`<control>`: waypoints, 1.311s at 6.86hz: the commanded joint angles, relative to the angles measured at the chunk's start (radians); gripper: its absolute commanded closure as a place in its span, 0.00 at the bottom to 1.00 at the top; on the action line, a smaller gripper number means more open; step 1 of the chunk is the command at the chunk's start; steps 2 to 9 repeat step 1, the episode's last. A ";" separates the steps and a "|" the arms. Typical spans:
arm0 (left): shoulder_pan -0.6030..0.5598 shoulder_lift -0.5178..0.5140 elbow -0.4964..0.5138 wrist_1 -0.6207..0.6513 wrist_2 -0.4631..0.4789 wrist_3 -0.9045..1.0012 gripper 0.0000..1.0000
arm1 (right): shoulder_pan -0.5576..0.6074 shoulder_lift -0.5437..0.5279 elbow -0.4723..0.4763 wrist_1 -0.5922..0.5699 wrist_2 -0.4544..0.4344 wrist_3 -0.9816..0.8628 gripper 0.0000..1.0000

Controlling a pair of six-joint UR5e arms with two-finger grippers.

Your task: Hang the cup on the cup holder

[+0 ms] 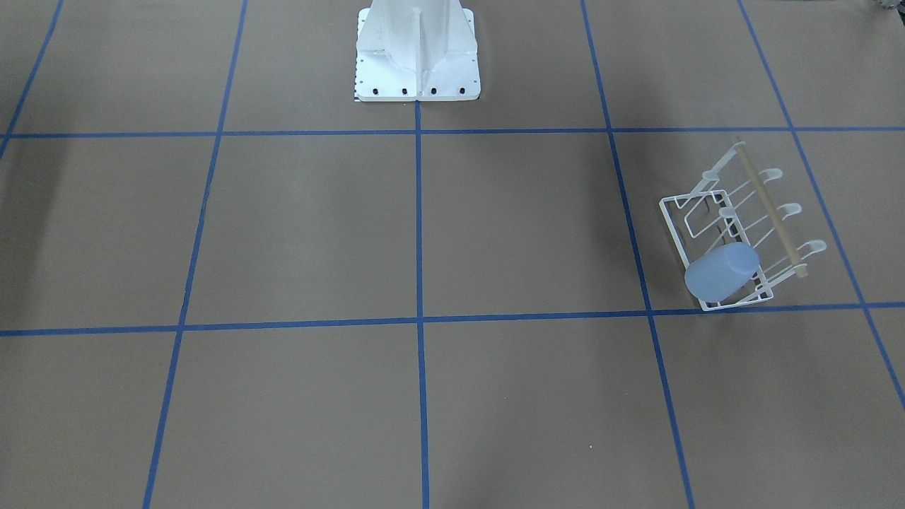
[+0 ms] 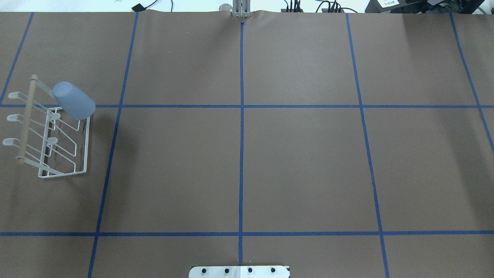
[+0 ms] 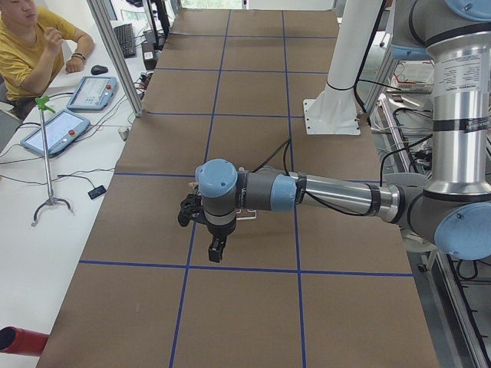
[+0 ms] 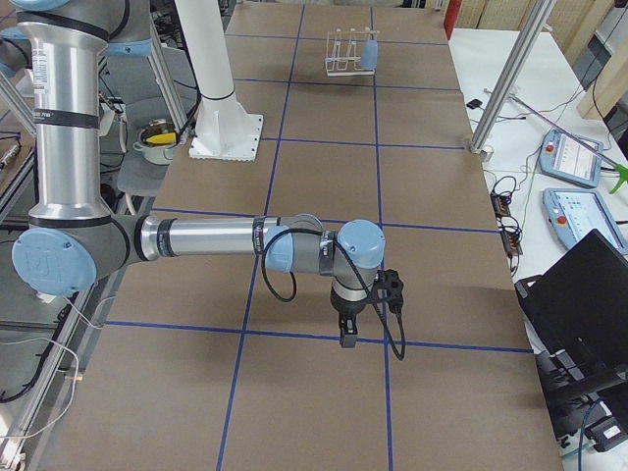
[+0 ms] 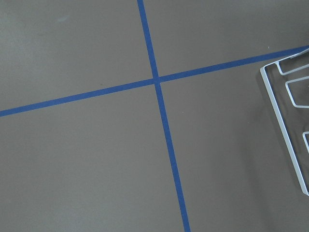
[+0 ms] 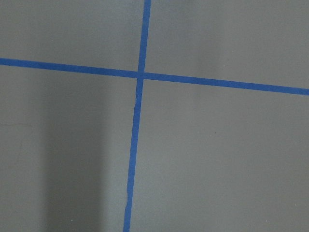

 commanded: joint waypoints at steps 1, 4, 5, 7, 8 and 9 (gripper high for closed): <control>0.000 0.002 -0.002 0.000 0.001 0.000 0.01 | 0.000 0.000 0.002 0.000 0.000 0.000 0.00; 0.000 0.002 -0.002 0.000 0.001 0.000 0.01 | 0.000 0.000 0.002 0.000 0.000 0.000 0.00; 0.000 0.002 -0.002 0.000 0.001 0.000 0.01 | 0.000 0.000 0.002 0.000 0.000 0.000 0.00; 0.000 0.002 -0.002 0.000 0.001 0.000 0.01 | 0.000 0.000 0.002 0.000 0.000 0.000 0.00; 0.000 0.002 -0.002 0.000 0.001 0.000 0.01 | 0.000 0.000 0.002 0.000 0.000 0.000 0.00; 0.000 0.002 -0.002 0.000 0.001 0.000 0.01 | 0.000 0.000 0.002 0.000 0.000 0.000 0.00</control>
